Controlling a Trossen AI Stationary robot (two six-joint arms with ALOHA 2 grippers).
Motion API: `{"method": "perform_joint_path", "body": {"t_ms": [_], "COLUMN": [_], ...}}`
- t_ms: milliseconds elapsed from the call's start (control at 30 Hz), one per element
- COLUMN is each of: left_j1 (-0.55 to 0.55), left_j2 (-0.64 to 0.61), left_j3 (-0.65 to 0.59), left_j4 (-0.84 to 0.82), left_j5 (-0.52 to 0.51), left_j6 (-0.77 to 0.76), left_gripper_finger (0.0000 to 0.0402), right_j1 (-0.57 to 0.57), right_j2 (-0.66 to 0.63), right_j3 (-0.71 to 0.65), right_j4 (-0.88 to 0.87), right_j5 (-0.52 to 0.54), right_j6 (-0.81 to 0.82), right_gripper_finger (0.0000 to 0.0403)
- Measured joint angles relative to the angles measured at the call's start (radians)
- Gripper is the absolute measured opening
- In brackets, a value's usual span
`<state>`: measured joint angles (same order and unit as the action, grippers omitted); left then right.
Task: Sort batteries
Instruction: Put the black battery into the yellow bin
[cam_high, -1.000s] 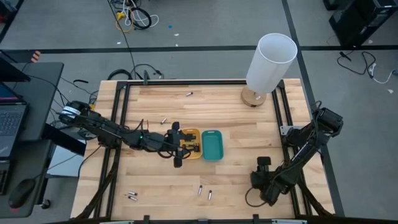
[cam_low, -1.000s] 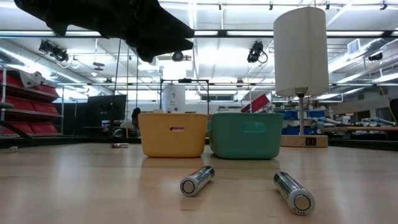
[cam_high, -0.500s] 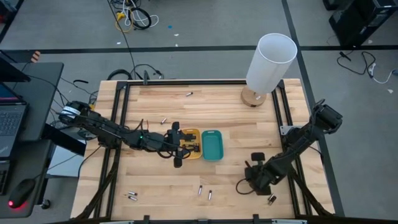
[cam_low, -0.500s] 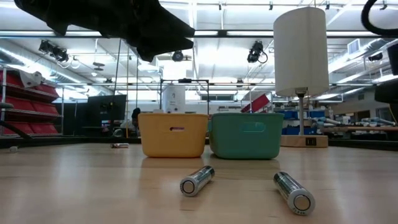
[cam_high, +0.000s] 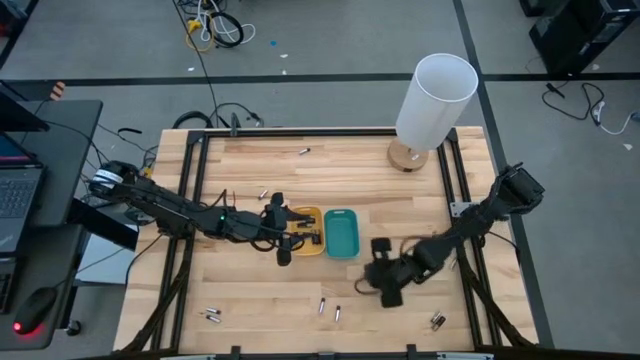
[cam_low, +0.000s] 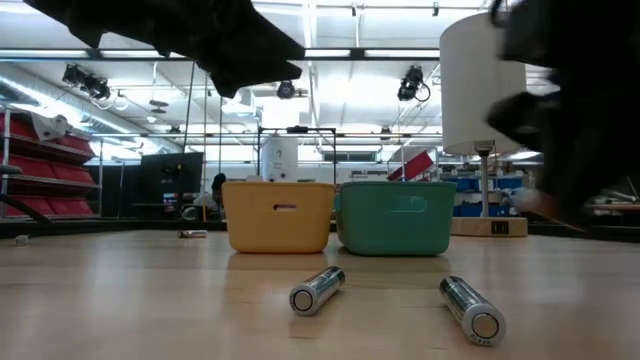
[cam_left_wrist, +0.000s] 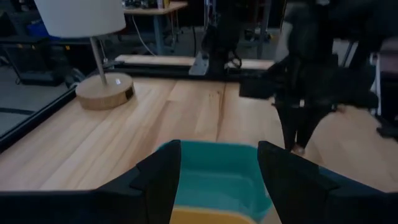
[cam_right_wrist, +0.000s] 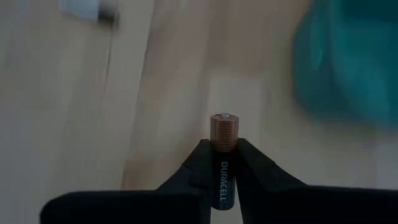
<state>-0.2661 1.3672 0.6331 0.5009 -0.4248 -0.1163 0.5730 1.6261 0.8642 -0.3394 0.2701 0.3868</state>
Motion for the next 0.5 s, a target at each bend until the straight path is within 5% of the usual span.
{"method": "perform_joint_path", "body": {"t_ms": [500], "left_j1": [-0.005], "left_j2": [-0.035], "left_j3": [0.0], "left_j4": [-0.116], "left_j5": [0.0], "left_j6": [-0.02], "left_gripper_finger": [0.0228], "right_j1": [-0.266], "right_j2": [0.002], "right_j3": [0.001], "right_j4": [0.51], "right_j5": [-0.036], "right_j6": [-0.345], "right_gripper_finger": [0.0038]}}
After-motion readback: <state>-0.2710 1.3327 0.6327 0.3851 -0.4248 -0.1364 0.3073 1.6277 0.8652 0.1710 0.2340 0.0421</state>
